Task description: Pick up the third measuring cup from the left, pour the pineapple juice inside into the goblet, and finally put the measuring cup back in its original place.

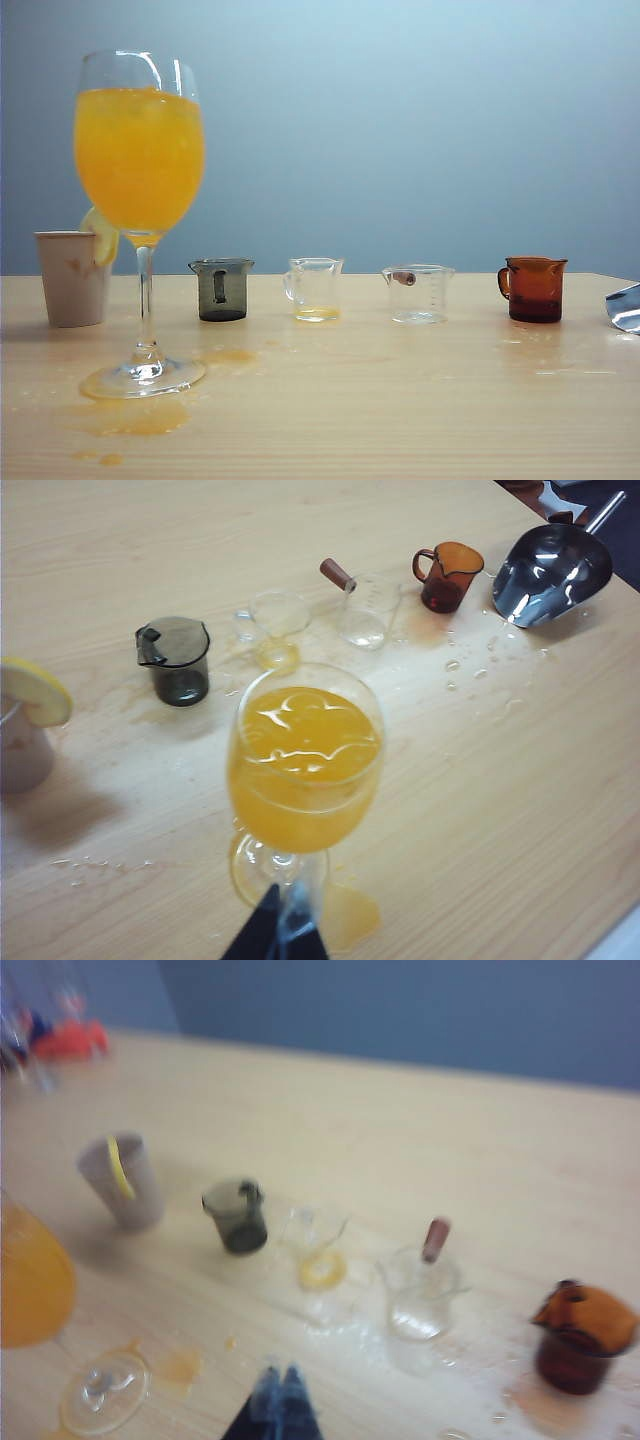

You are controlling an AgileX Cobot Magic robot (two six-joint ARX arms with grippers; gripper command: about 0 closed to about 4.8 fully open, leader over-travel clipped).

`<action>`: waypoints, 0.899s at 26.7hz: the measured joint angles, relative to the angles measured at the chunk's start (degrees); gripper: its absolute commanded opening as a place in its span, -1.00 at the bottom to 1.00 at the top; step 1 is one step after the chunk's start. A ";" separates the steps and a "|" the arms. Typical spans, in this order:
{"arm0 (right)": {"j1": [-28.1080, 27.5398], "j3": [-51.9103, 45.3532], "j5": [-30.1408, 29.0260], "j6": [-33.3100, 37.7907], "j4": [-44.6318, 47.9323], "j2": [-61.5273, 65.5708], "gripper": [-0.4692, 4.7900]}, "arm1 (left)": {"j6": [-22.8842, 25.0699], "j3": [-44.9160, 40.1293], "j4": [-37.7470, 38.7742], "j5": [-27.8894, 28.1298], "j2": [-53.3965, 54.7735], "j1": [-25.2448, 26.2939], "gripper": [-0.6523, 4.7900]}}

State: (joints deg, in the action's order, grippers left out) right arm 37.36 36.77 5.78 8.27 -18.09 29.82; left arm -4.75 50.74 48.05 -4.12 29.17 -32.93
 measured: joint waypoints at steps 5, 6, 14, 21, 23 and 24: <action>0.00 -0.66 3.69 0.17 -7.21 -13.35 -0.85 | 0.00 -0.07 0.00 -8.44 -0.50 9.60 -0.77; 0.00 -1.09 4.52 0.22 -7.48 -16.83 -0.85 | 0.00 -0.07 0.00 -9.29 -0.76 11.52 -0.77; -0.07 -11.06 13.75 1.95 -4.87 -28.06 -0.85 | 0.00 -5.97 -1.46 -9.84 -11.13 27.21 -0.77; -0.17 -25.35 14.23 1.92 8.17 -27.67 -0.85 | -0.02 -15.98 -3.32 -9.81 -18.34 32.94 -0.77; -0.24 -27.39 15.15 1.90 10.45 -27.67 -0.85 | -0.02 -17.62 -8.61 -9.84 -19.39 33.27 -0.77; -0.24 -28.00 15.82 1.92 11.39 -27.69 -0.85 | -0.02 -18.51 -10.56 -9.86 -20.17 33.27 -0.77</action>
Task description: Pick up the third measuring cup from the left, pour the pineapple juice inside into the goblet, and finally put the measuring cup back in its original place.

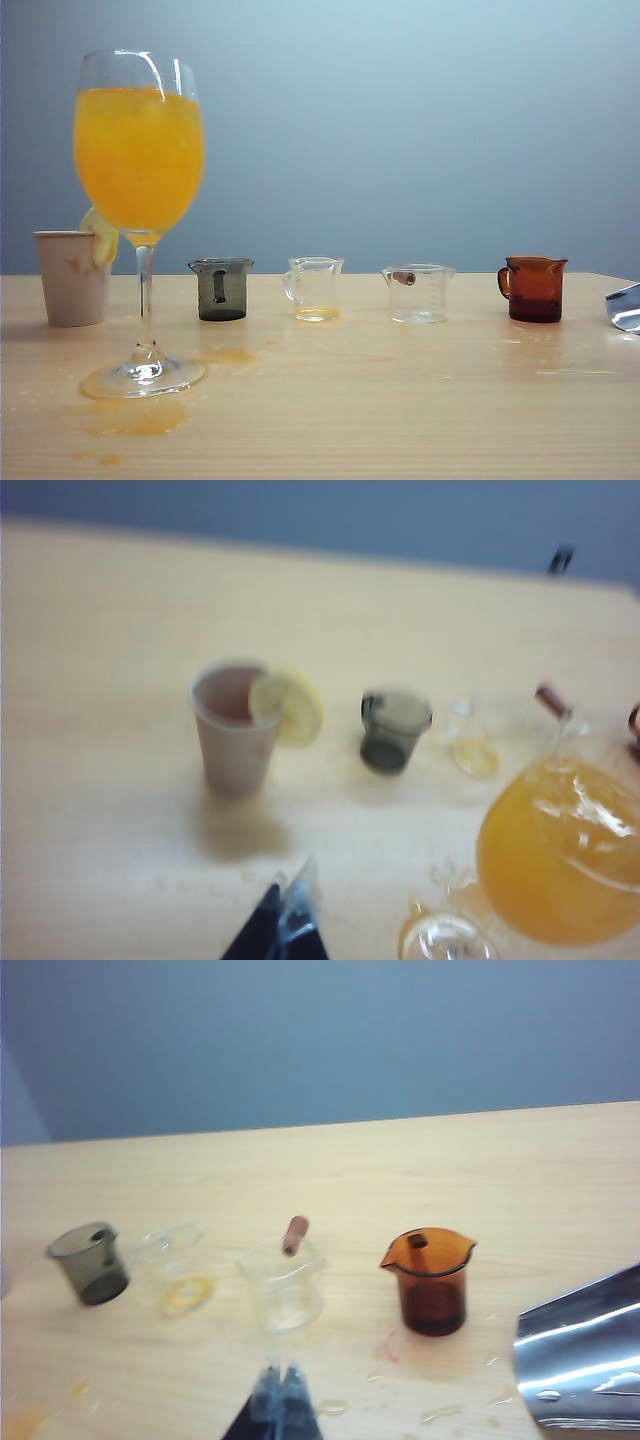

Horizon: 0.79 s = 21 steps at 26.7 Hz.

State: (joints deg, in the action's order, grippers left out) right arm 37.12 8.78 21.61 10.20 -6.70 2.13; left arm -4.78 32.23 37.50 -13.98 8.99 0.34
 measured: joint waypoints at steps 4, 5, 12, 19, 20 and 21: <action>-1.64 -2.23 2.64 -0.04 1.27 0.00 -0.85 | 0.00 -5.57 -4.55 0.00 -2.99 -0.02 -0.77; -2.25 -2.54 2.67 -0.02 1.22 0.00 -0.85 | 0.00 -7.93 -5.60 0.00 -4.09 -0.02 -0.77; -11.98 -4.74 -2.62 -0.02 1.60 0.00 -0.84 | 0.00 -21.09 -8.66 0.00 -9.14 -0.07 -0.77; -28.50 -7.89 -11.17 -0.02 1.25 0.02 -0.84 | -0.02 -28.35 -16.90 -0.13 -9.09 -0.15 -0.77; -30.32 -8.00 -11.32 -0.04 1.60 0.00 -0.84 | -0.02 -28.61 -18.12 -0.13 -8.94 -0.15 -0.77; -32.44 -8.33 -11.78 -0.02 2.32 0.00 -0.84 | -0.02 -29.18 -19.61 -0.11 -8.94 -0.15 -0.77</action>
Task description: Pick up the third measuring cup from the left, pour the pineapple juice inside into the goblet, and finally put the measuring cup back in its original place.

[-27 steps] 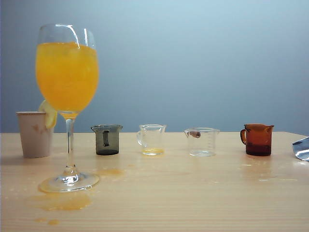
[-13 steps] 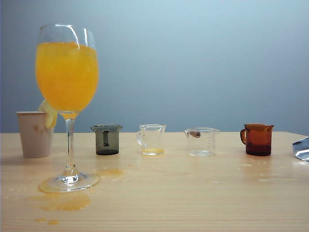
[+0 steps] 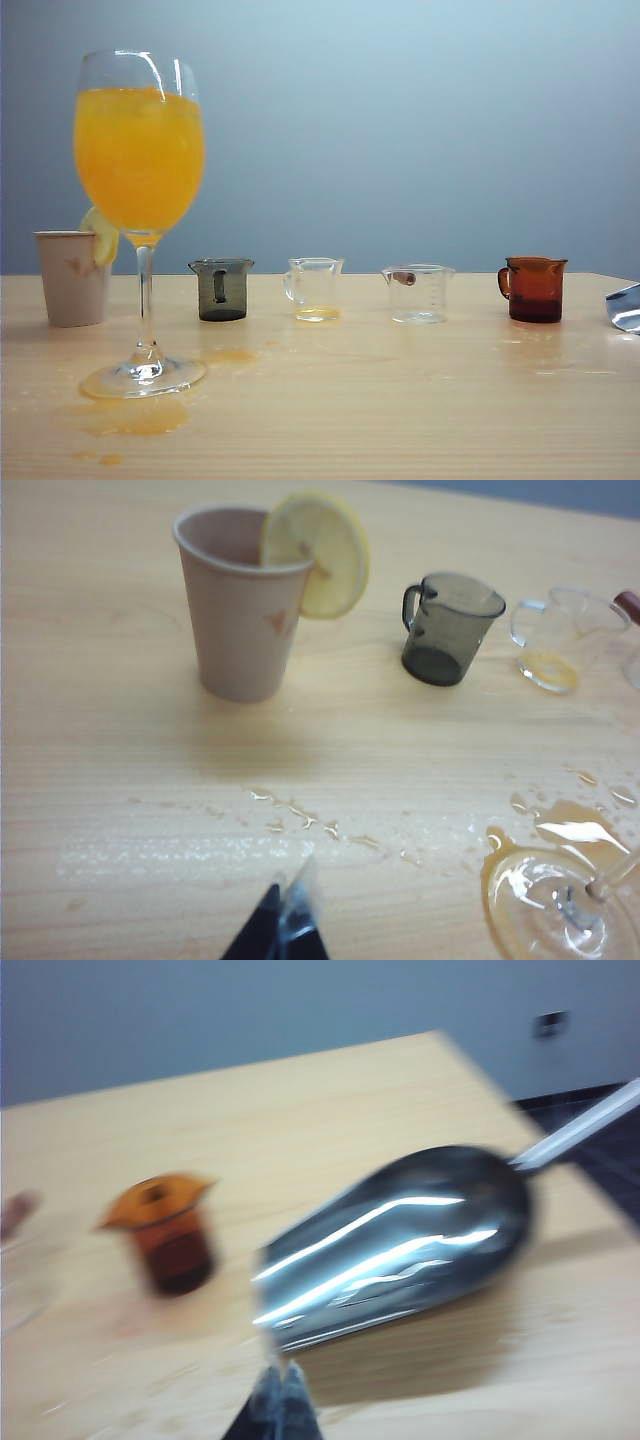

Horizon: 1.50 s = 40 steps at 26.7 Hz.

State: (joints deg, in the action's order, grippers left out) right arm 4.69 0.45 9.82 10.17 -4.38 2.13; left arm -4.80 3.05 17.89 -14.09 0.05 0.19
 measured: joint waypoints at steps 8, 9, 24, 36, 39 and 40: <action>-7.58 -0.17 -1.97 0.11 -1.53 0.37 -0.57 | 0.00 -2.51 -9.16 0.02 0.04 0.00 -0.77; -7.65 -0.17 -1.99 0.24 -1.53 0.35 -0.57 | 0.00 -2.51 -9.14 0.00 0.04 0.00 -0.77; -7.50 -0.17 -2.27 0.26 -1.57 0.33 -0.57 | 0.22 -2.51 -13.22 16.15 0.04 0.00 -0.77; -7.10 -0.17 -2.47 0.26 -5.60 -1.92 -0.57 | 0.22 -2.51 -18.12 19.71 0.02 0.00 -0.77; -7.10 -0.17 -2.47 0.26 -5.57 -2.03 -0.57 | 0.22 -2.51 -18.10 19.71 0.02 0.00 -0.77; -7.10 -0.17 -2.47 0.26 -5.57 -2.03 -0.57 | 0.22 -2.51 -18.10 19.71 0.02 0.00 -0.77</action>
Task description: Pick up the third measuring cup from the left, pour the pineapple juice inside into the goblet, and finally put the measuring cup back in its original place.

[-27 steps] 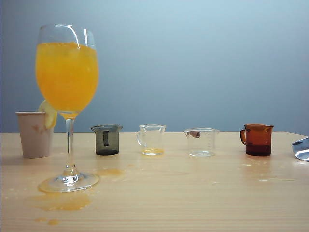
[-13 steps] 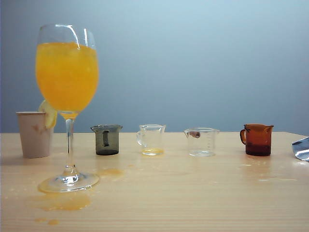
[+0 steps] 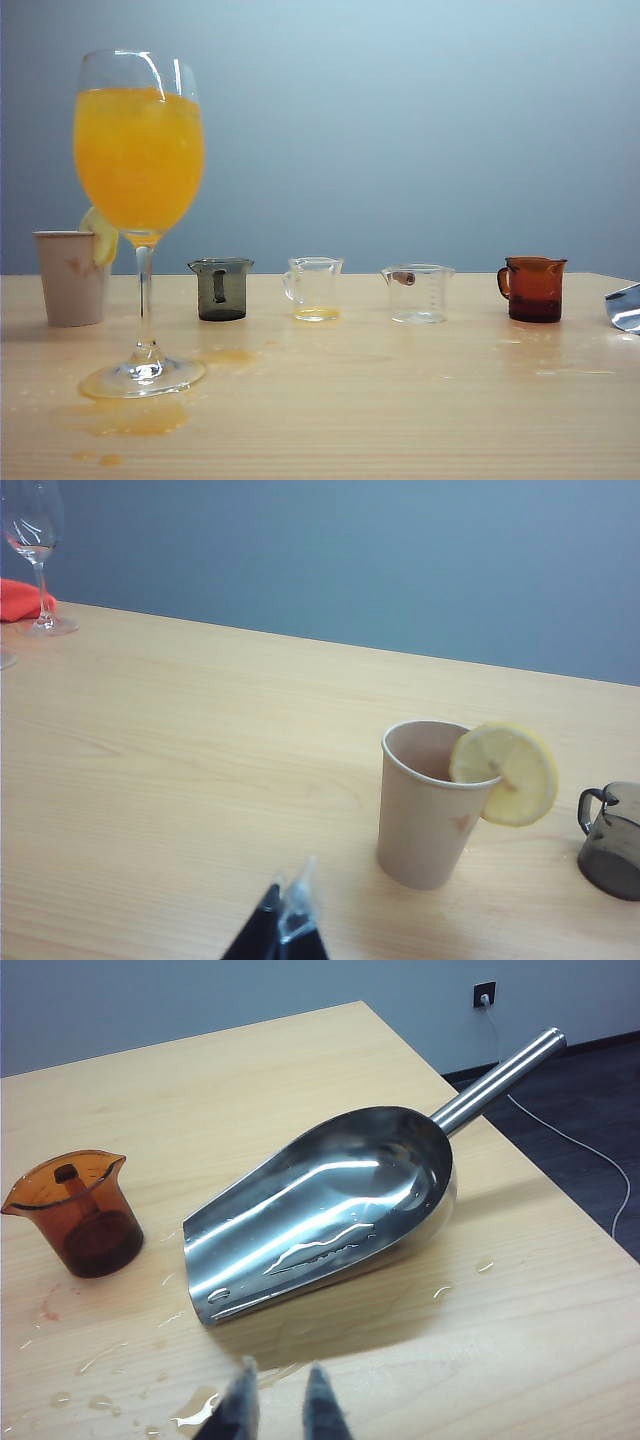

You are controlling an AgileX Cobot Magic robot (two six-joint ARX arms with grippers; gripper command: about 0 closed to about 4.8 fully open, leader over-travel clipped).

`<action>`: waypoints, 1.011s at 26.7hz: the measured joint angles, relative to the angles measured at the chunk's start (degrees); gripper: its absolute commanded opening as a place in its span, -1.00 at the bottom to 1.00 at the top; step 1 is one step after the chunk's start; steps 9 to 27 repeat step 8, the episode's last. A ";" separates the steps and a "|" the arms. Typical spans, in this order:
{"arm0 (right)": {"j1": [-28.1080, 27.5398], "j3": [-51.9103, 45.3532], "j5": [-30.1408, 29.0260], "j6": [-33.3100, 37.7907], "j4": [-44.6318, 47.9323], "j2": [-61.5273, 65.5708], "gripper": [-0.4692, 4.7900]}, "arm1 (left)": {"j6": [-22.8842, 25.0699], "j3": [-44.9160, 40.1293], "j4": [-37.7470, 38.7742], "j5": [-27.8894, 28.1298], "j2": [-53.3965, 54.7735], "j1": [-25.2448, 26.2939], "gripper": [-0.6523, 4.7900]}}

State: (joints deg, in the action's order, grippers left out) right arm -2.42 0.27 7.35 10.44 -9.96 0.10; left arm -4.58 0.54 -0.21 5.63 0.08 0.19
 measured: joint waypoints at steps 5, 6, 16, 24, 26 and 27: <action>0.00 0.00 -0.04 0.00 -0.02 0.15 -0.57 | 0.00 0.00 0.00 0.02 0.00 0.00 -0.77; -0.02 0.00 -0.04 0.00 -0.04 0.26 -0.57 | 0.00 0.00 0.00 0.00 0.00 0.00 -0.77; 0.00 0.00 -0.04 0.00 -0.02 0.17 -0.57 | 0.00 0.00 0.00 0.00 0.00 0.00 -0.77; 0.00 0.00 -0.04 0.00 -0.02 0.17 -0.57 | 0.00 0.00 0.00 0.00 0.00 0.00 -0.77; 0.00 0.00 -0.04 0.00 -0.02 0.17 -0.57 | 0.00 0.00 0.00 0.00 0.00 0.00 -0.77; 0.00 0.00 -0.04 0.00 -0.02 0.17 -0.57 | 0.00 0.00 0.00 0.00 0.00 0.00 -0.77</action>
